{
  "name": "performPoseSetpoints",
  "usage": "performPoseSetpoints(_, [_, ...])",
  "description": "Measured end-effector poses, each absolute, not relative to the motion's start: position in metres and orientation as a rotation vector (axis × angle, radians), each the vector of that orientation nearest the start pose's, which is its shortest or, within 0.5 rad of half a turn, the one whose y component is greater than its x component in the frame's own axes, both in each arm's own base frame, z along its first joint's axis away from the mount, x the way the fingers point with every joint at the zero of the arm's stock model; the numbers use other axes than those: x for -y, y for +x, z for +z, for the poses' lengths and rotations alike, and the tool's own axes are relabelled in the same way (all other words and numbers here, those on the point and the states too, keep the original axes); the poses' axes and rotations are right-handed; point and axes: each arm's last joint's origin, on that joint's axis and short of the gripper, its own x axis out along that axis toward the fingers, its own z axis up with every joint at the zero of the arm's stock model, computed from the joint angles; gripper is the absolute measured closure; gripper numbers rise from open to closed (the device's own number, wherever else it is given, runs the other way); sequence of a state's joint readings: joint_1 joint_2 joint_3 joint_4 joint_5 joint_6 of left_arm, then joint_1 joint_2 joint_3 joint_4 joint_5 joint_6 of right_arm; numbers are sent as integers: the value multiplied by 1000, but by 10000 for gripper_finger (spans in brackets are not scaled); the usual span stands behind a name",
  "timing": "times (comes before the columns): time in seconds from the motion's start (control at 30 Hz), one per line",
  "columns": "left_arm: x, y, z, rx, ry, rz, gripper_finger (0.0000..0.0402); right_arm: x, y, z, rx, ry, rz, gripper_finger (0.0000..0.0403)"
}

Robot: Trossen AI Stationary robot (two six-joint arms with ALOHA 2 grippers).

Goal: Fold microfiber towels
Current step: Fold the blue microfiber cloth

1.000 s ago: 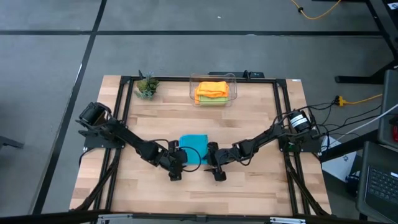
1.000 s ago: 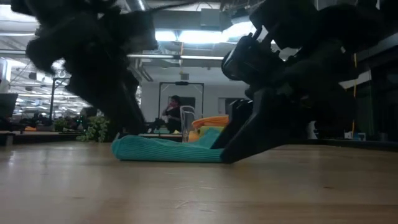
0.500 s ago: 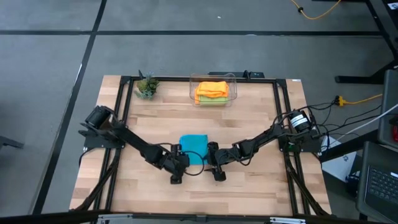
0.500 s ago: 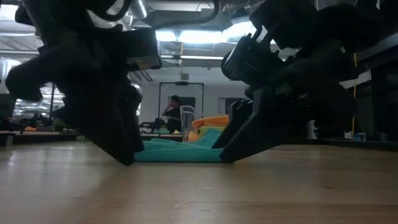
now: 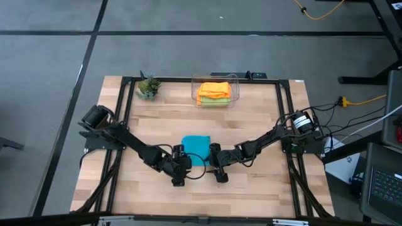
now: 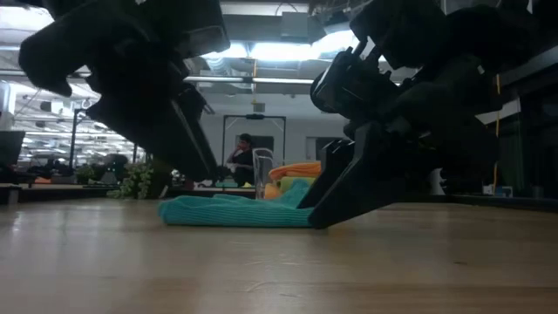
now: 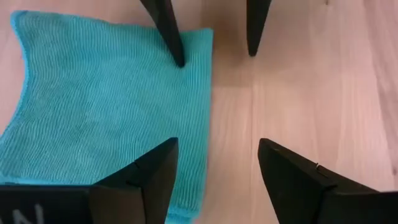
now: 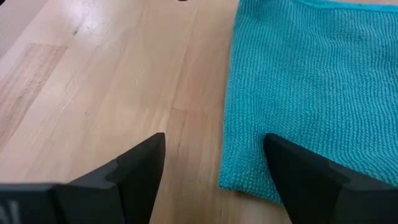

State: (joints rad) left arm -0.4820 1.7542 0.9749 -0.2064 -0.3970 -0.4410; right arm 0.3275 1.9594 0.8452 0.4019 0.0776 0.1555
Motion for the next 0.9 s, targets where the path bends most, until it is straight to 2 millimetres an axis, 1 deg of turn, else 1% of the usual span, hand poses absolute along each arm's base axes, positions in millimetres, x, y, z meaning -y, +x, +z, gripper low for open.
performPoseSetpoints(0.1, [145,302,153,-903,24,123,184,-112,337,91,-717,5,184,125])
performPoseSetpoints(0.23, [143,299,137,-987,58,150,184,-112,337,91,-717,5,184,125])
performPoseSetpoints(0.33, [144,302,134,-993,22,127,184,-112,337,91,-717,5,184,125])
performPoseSetpoints(0.67, [143,302,114,-1067,35,173,184,-112,337,91,-717,5,184,125])
performPoseSetpoints(0.8, [143,303,112,-1069,27,173,187,-112,337,91,-716,14,180,127])
performPoseSetpoints(0.9, [143,303,112,-1058,29,195,203,-112,337,91,-717,32,173,139])
